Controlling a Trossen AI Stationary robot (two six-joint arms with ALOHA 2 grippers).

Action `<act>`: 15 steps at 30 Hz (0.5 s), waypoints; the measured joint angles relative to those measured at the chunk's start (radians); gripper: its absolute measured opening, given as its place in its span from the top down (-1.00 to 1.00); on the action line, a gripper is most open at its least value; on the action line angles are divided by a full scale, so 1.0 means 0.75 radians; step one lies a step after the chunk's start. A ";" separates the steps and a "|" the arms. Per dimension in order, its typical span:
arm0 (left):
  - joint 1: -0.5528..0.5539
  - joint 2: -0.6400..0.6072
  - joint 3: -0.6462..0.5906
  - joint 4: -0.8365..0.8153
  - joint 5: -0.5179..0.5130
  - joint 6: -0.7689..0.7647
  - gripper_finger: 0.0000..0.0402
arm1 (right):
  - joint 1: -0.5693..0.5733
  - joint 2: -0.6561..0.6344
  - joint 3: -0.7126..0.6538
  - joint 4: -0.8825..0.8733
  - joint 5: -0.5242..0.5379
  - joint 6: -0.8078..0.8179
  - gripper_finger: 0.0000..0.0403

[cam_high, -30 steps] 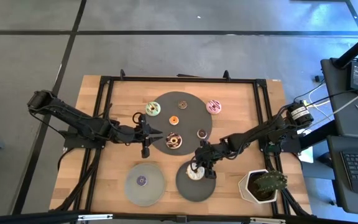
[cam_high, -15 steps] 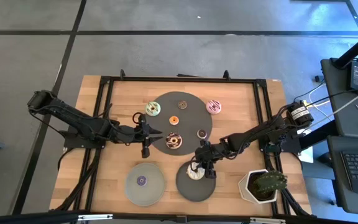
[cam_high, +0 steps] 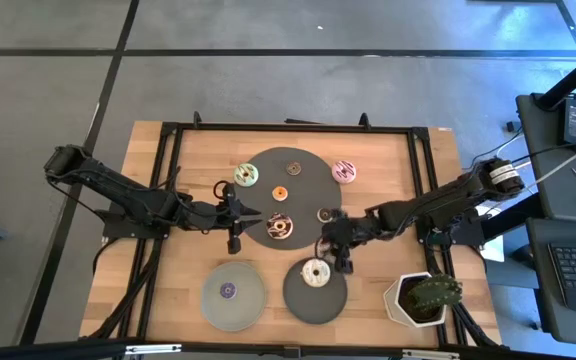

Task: Pick & Place donuts
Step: Put the small black donut on the gray plate

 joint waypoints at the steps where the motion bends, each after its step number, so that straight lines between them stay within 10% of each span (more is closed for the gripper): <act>1: 0.000 0.000 0.000 0.000 0.000 0.000 0.54 | -0.015 -0.019 0.000 -0.049 0.058 0.002 0.40; 15: 0.000 0.000 0.000 -0.001 0.002 0.000 0.55 | -0.284 0.105 -0.007 -0.151 0.247 0.071 0.40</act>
